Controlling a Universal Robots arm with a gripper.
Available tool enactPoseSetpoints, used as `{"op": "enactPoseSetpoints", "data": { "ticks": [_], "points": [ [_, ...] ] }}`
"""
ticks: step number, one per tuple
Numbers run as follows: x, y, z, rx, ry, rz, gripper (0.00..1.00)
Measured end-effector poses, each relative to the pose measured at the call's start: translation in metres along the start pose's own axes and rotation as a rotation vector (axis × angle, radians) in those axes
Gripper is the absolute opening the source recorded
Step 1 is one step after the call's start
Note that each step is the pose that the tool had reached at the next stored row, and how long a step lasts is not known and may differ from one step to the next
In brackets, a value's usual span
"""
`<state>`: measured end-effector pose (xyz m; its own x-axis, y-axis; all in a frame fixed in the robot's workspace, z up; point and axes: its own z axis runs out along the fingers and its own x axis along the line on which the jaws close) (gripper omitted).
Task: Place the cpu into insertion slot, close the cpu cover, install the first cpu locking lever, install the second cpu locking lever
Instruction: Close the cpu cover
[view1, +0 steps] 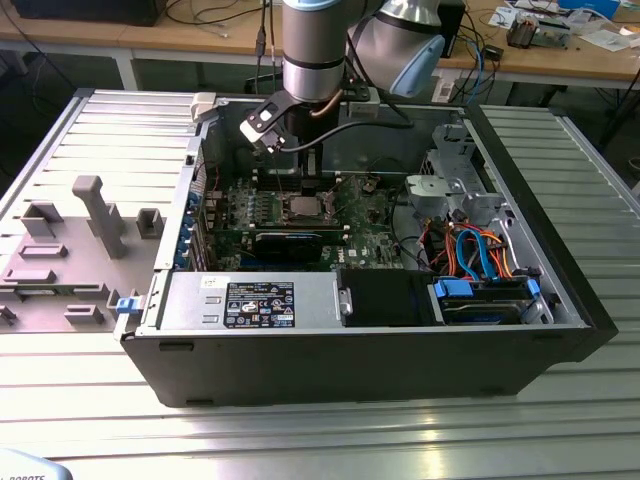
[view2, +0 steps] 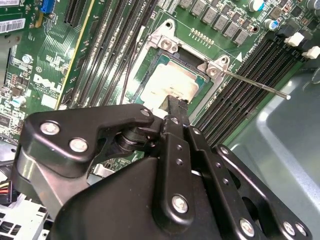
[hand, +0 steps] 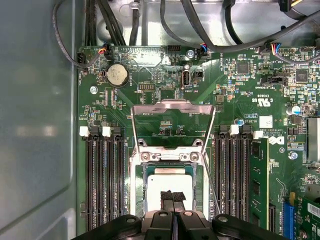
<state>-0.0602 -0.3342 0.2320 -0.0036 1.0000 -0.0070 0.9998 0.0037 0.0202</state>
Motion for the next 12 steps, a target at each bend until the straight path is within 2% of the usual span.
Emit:
{"op": "enactPoseSetpoints", "data": {
  "ticks": [4, 6, 12],
  "points": [
    [0.0000, 0.0008, 0.0000, 0.0008, 0.0000, 0.000, 0.11],
    [0.0000, 0.0010, 0.0000, 0.0049, -0.0001, 0.000, 0.11],
    [0.0000, 0.0011, 0.0000, 0.0051, 0.0001, 0.000, 0.11]
  ]
}}
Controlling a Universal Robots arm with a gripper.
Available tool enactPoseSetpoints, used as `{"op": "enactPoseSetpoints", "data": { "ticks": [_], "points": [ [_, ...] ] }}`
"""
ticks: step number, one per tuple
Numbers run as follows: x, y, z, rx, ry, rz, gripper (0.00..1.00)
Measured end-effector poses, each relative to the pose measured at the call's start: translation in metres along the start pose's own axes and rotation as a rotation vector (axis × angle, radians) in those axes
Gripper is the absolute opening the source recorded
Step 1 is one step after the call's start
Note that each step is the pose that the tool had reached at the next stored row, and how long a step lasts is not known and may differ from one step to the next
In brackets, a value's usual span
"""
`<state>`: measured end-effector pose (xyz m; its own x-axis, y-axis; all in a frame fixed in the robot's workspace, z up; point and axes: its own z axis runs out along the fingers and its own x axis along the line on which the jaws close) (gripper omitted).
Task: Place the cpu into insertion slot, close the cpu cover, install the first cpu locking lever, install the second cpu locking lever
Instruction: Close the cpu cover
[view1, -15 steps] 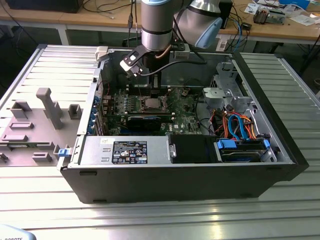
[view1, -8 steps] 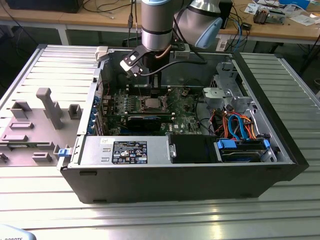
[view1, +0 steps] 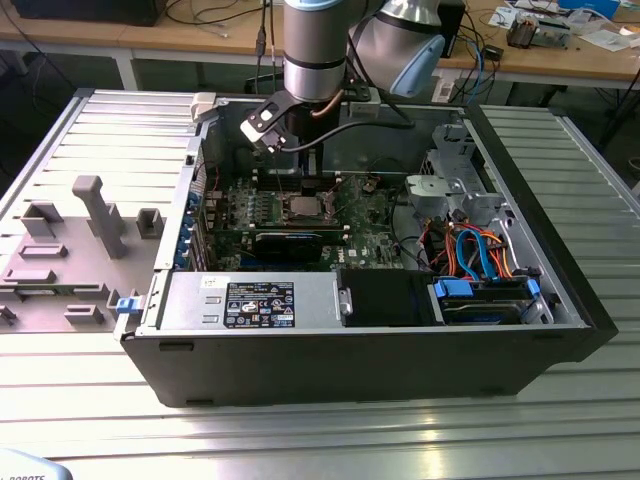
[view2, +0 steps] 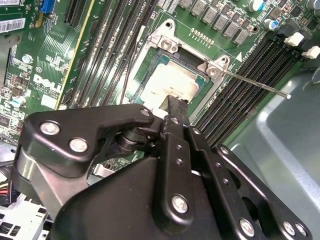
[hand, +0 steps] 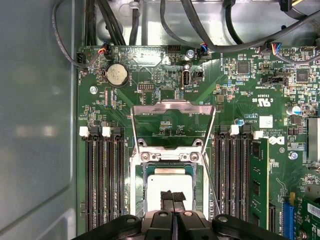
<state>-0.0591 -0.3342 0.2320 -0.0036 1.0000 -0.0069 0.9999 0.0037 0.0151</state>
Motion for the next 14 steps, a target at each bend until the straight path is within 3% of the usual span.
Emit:
{"op": "enactPoseSetpoints", "data": {
  "ticks": [7, 14],
  "points": [
    [0.0001, 0.0001, -0.0031, 0.0000, -0.0001, 0.000, 0.11],
    [0.0003, 0.0002, -0.0128, 0.0000, -0.0020, 0.000, 0.11]
  ]
}}
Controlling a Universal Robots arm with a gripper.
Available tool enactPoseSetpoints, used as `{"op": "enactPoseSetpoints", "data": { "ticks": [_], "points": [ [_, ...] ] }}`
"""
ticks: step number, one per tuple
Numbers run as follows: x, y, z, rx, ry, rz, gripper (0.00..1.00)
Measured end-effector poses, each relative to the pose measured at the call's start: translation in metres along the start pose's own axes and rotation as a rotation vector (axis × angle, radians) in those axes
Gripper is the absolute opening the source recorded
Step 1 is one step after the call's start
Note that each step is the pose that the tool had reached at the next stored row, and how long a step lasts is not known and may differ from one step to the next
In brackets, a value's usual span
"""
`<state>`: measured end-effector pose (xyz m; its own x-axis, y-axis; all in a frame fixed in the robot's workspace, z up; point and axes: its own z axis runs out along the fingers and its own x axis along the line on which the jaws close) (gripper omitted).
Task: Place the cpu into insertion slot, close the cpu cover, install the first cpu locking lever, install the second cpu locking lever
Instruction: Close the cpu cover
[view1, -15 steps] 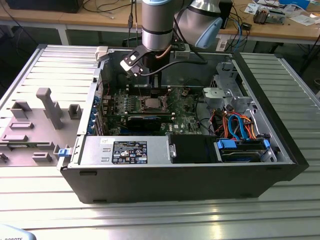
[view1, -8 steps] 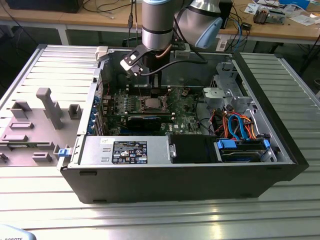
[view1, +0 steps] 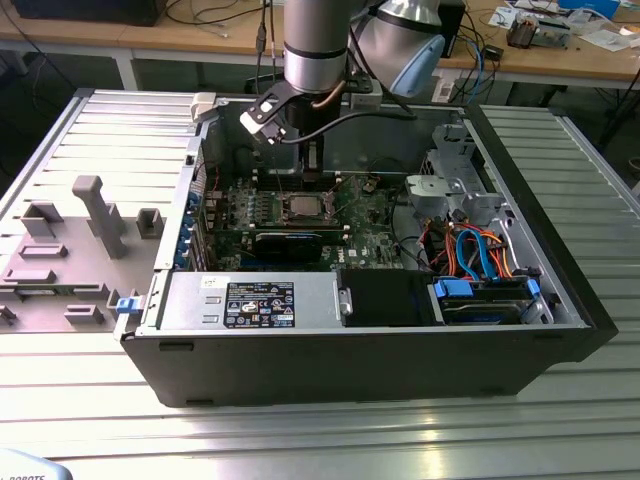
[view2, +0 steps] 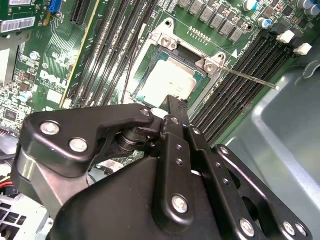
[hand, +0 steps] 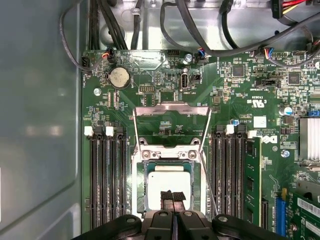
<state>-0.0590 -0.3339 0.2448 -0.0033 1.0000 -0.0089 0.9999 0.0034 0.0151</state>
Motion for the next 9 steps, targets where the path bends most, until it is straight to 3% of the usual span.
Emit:
{"op": "enactPoseSetpoints", "data": {
  "ticks": [9],
  "points": [
    [0.0001, 0.0000, -0.0022, 0.0001, -0.0047, 0.000, 0.11]
  ]
}}
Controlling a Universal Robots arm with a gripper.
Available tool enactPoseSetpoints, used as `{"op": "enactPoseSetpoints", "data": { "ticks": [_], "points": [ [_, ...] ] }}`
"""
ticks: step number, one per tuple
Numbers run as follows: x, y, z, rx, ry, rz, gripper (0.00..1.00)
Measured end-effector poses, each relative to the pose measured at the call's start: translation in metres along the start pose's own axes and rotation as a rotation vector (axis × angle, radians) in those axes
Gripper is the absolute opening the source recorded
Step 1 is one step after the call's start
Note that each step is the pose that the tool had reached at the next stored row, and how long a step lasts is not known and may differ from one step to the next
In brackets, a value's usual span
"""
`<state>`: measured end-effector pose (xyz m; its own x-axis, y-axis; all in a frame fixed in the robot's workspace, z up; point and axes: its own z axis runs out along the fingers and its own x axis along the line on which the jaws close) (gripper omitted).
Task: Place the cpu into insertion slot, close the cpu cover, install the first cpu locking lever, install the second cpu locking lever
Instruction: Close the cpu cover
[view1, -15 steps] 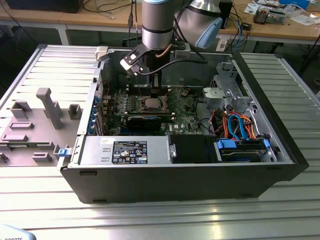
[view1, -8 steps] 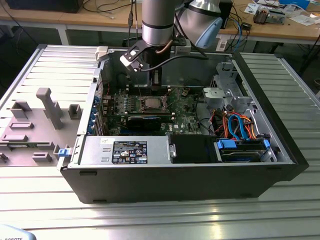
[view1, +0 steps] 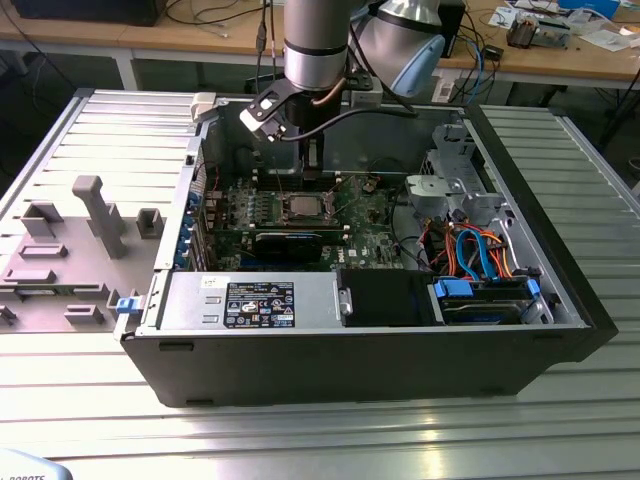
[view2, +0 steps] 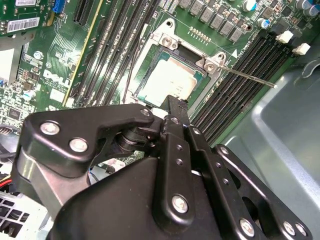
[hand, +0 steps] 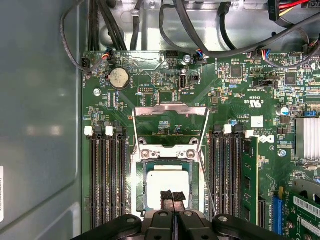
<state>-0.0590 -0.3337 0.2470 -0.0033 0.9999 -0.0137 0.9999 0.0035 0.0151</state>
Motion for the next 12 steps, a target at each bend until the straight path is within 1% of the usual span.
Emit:
{"op": "enactPoseSetpoints", "data": {
  "ticks": [12],
  "points": [
    [0.0000, 0.0000, -0.0022, -0.0002, 0.0003, 0.000, 0.11]
  ]
}}
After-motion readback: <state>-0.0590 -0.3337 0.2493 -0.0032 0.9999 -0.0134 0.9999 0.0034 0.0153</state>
